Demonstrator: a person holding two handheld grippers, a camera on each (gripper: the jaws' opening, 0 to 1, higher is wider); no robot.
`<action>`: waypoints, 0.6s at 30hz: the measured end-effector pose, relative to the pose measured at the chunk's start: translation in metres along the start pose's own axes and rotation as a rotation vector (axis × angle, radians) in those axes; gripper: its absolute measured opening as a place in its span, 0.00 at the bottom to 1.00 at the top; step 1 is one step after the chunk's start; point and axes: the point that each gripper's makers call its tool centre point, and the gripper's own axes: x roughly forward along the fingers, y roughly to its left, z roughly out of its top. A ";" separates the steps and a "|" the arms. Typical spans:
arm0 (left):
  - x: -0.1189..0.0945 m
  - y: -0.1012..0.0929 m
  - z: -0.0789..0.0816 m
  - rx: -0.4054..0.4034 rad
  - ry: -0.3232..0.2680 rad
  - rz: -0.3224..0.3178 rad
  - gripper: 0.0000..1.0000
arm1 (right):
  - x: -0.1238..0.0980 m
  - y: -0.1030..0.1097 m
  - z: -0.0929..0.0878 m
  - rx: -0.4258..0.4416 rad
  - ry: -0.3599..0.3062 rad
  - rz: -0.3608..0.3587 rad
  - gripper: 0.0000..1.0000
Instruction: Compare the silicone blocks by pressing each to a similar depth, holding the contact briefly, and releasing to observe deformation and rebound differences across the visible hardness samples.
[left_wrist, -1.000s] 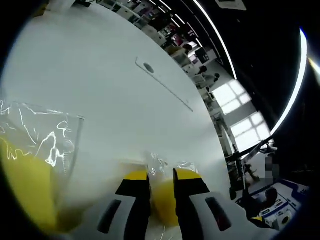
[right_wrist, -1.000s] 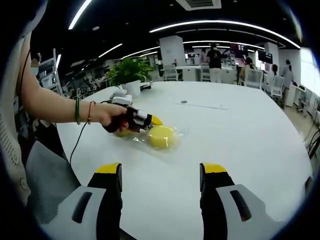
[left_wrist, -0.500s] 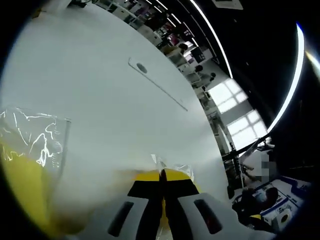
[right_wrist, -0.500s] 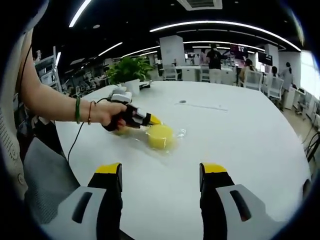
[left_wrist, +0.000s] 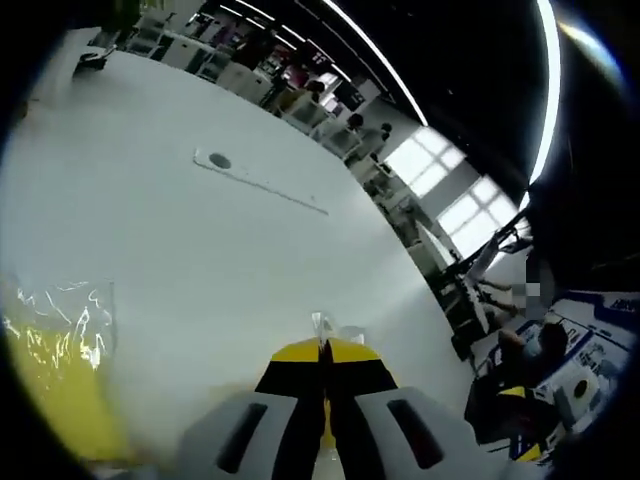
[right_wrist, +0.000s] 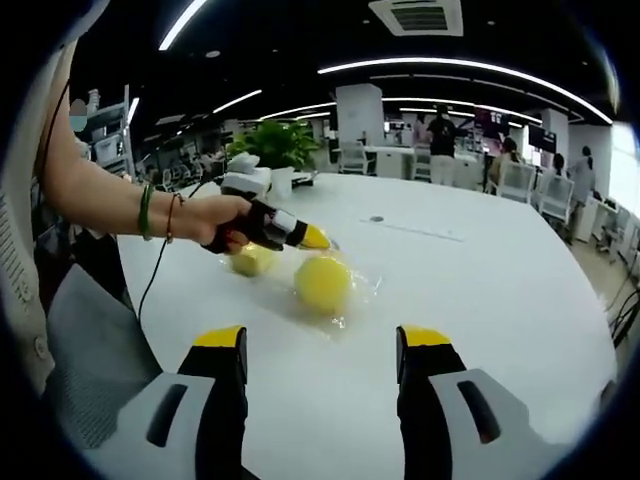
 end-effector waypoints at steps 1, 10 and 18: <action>-0.002 -0.003 0.000 0.025 0.004 -0.001 0.00 | -0.001 0.001 0.001 -0.003 -0.004 0.003 0.55; -0.028 -0.033 -0.005 0.125 0.025 -0.016 0.00 | -0.005 0.007 0.010 -0.024 -0.034 0.026 0.60; -0.051 -0.060 0.001 0.230 0.018 -0.038 0.00 | -0.004 0.007 0.032 -0.068 -0.052 0.050 0.63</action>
